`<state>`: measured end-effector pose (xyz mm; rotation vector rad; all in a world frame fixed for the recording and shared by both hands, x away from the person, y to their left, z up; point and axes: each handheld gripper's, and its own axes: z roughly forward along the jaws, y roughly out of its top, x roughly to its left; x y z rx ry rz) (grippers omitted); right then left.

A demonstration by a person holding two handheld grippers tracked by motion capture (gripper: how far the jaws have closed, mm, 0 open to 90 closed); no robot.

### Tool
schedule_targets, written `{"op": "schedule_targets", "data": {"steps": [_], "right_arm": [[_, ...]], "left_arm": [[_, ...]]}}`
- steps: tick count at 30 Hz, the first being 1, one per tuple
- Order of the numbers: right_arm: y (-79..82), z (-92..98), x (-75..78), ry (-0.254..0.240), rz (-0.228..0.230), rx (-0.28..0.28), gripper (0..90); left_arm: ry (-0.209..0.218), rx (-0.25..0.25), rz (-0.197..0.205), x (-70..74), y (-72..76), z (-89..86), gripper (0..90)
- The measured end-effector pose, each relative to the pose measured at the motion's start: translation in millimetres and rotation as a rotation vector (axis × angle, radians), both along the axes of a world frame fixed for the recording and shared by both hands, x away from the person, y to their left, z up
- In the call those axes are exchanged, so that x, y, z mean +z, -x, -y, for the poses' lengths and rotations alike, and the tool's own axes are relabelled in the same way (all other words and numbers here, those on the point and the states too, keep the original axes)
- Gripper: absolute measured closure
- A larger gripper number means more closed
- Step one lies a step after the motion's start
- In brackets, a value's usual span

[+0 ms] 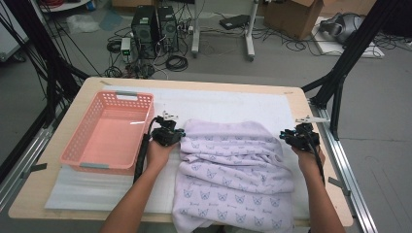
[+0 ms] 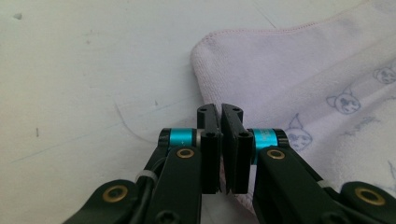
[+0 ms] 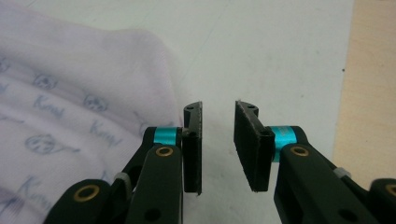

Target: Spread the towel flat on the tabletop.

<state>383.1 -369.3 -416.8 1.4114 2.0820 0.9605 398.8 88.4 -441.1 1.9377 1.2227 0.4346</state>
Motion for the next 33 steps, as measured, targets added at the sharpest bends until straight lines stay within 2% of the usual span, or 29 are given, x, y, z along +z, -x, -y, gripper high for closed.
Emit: {"op": "schedule_targets", "data": {"steps": [3, 5, 6, 8, 10, 12, 15, 16, 19, 21, 22, 23, 27, 29, 31, 32, 33], "right_arm": [[-9.9, -3.9, -5.3, -0.016, -0.001, -0.001, 69.5], [-15.9, -9.3, -9.8, -0.011, 0.019, 0.0, 71.6], [-18.9, -11.4, -12.9, -0.027, 0.02, -0.004, 71.6], [-26.7, -16.4, -19.8, -0.018, -0.009, 0.0, 71.5], [-32.8, -22.2, -24.4, -0.021, -0.03, 0.021, 70.6], [-35.6, -27.8, -24.9, -0.045, -0.02, 0.053, 69.1], [-39.6, -37.4, -26.3, -0.075, -0.06, 0.119, 63.9], [-40.4, -41.0, -27.6, -0.063, -0.073, 0.145, 61.1], [-39.9, -46.8, -27.6, -0.042, -0.07, 0.158, 58.4], [-39.4, -49.9, -25.8, 0.012, -0.068, 0.166, 67.4], [-39.2, -51.3, -24.5, 0.026, -0.075, 0.178, 81.7], [-39.9, -51.5, -24.1, 0.007, -0.09, 0.216, 89.2], [-38.5, -51.0, -22.5, 0.019, -0.097, 0.223, 89.7], [-36.8, -46.6, -19.6, 0.026, -0.081, 0.197, 89.8], [-35.2, -40.0, -14.1, -0.001, -0.05, 0.15, 89.5], [-35.1, -36.7, -11.7, -0.027, -0.038, 0.136, 87.3], [-35.3, -34.2, -10.7, -0.053, -0.035, 0.132, 76.4]], "left_arm": [[0.007, 0.001, -0.007, -0.5, 0.1, -0.3, 85.9], [0.01, -0.002, -0.01, -0.8, 0.3, 0.3, 85.9], [0.008, -0.005, -0.01, -1.0, 0.3, 0.4, 85.8], [0.007, -0.01, -0.014, -1.4, 0.2, 0.6, 85.7], [0.009, -0.007, -0.016, -1.9, 0.4, 1.6, 85.6], [0.011, -0.008, -0.017, -2.4, 0.4, 2.1, 85.3], [0.011, -0.007, -0.019, -2.6, 0.2, 1.7, 85.0], [0.011, -0.007, -0.02, -2.5, 0.3, 1.6, 84.8], [0.012, -0.007, -0.019, -3.2, 0.0, 1.9, 84.1], [0.014, -0.011, -0.019, -4.1, 0.0, 2.5, 84.0], [0.013, -0.013, -0.018, -4.4, 0.0, 2.9, 84.0], [0.01, -0.015, -0.019, -4.3, -0.1, 2.4, 84.1], [0.013, -0.015, -0.019, -3.5, 0.3, 0.7, 84.4], [0.016, -0.011, -0.022, -2.6, 0.7, -0.4, 84.4], [0.02, -0.01, -0.019, -2.3, 0.6, -1.1, 84.3], [0.019, -0.008, -0.018, -2.2, 0.7, -0.8, 84.3], [0.019, -0.008, -0.019, -2.3, 0.9, -0.3, 84.3]]}}
